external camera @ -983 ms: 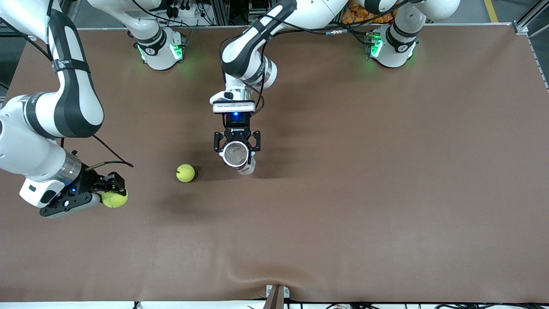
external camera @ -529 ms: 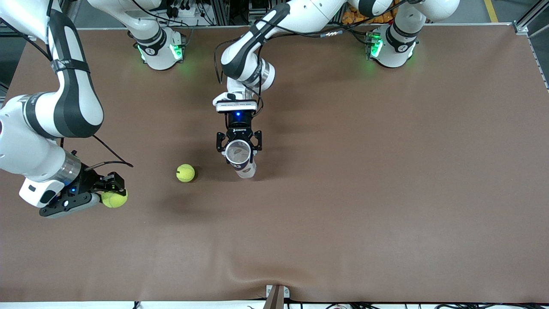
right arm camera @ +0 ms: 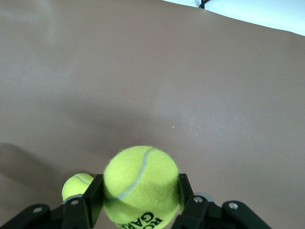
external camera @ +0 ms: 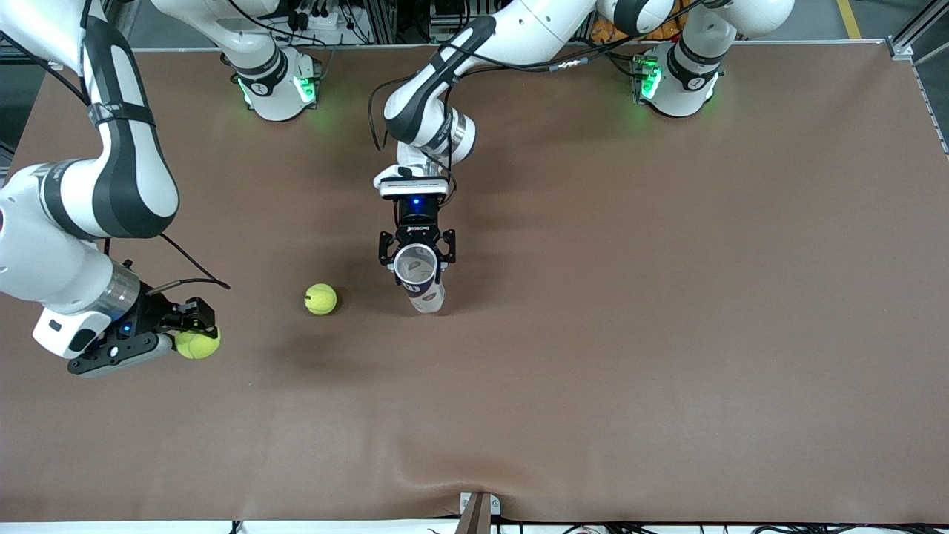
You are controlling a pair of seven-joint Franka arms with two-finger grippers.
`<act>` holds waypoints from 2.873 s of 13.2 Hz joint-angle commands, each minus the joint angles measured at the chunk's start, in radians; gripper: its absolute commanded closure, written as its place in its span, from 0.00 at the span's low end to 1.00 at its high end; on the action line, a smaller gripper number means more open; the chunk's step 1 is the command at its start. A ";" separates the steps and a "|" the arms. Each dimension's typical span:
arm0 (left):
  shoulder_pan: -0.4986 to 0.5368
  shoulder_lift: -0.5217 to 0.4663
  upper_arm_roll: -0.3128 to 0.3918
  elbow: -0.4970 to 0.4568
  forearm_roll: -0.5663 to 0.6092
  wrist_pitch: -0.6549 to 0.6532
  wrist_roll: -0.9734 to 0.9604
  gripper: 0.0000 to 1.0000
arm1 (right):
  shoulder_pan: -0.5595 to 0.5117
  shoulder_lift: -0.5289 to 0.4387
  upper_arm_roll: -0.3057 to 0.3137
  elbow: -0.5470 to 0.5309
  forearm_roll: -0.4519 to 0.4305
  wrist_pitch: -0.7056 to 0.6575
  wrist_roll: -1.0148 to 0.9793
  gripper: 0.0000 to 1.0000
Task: Insert tennis ball vertically with right arm
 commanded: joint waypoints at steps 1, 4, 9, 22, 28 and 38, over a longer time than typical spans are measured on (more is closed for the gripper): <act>-0.013 0.014 0.006 -0.002 0.029 -0.036 -0.031 0.26 | -0.011 -0.016 0.004 -0.015 0.024 -0.009 -0.017 0.88; -0.017 0.028 0.006 -0.003 0.039 -0.037 -0.042 0.26 | 0.001 -0.021 0.002 -0.013 0.044 -0.013 -0.004 0.88; -0.017 0.037 0.003 -0.003 0.029 -0.037 -0.045 0.26 | 0.050 -0.047 0.004 -0.009 0.044 -0.069 0.108 0.89; -0.016 0.037 -0.007 -0.003 0.012 -0.037 -0.071 0.26 | 0.406 -0.094 0.001 -0.007 0.024 -0.107 0.786 0.90; -0.013 0.043 -0.007 -0.003 0.011 -0.034 -0.072 0.26 | 0.536 -0.079 0.001 0.008 -0.069 -0.086 0.973 0.90; -0.011 0.051 -0.018 -0.005 0.011 -0.027 -0.071 0.26 | 0.570 -0.007 0.001 0.014 -0.125 0.022 1.007 0.92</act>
